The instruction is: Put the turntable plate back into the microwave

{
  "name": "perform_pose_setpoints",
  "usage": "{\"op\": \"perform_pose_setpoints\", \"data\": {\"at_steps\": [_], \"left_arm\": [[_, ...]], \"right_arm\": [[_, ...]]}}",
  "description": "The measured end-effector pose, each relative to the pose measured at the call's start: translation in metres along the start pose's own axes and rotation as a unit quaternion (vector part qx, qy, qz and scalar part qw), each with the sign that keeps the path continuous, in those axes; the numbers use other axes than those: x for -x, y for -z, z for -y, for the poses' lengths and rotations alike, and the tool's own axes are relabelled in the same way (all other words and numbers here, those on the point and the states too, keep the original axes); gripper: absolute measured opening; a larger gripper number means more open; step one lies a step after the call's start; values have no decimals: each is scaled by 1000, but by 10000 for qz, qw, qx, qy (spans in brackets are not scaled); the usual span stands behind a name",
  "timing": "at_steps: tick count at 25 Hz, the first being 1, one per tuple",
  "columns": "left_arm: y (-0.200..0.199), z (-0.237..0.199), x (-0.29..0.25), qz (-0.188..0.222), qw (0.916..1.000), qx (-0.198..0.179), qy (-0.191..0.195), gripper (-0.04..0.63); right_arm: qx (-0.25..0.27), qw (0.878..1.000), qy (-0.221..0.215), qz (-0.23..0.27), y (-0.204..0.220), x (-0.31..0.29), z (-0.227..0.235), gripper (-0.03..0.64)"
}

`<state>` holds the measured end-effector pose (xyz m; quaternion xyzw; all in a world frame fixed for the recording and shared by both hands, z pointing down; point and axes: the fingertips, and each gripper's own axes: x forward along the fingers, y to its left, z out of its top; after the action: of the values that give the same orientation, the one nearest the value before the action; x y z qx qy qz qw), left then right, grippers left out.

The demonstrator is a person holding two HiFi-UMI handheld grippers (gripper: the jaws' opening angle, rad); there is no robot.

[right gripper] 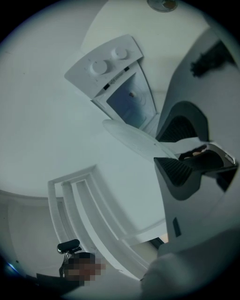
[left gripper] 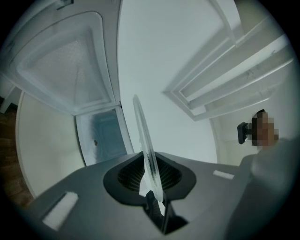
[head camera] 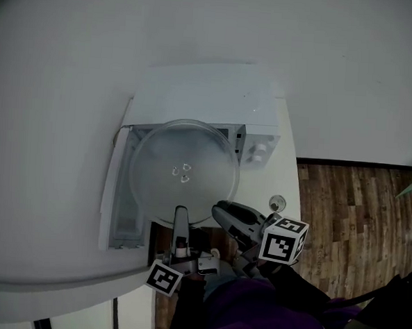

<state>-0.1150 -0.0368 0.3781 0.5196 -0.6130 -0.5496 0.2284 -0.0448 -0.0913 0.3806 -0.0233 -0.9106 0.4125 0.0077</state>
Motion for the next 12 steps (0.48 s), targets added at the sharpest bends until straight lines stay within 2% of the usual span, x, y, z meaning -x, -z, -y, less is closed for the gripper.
{"op": "perform_pose_setpoints", "data": {"at_steps": [5, 12], "left_arm": [[2, -7, 30, 310, 9991, 186, -235, 54], [15, -28, 50, 405, 9963, 447, -615, 54]], "right_arm": [[-43, 9993, -33, -357, 25, 6, -3, 105], [-299, 9971, 186, -673, 48, 14, 13, 107]]}}
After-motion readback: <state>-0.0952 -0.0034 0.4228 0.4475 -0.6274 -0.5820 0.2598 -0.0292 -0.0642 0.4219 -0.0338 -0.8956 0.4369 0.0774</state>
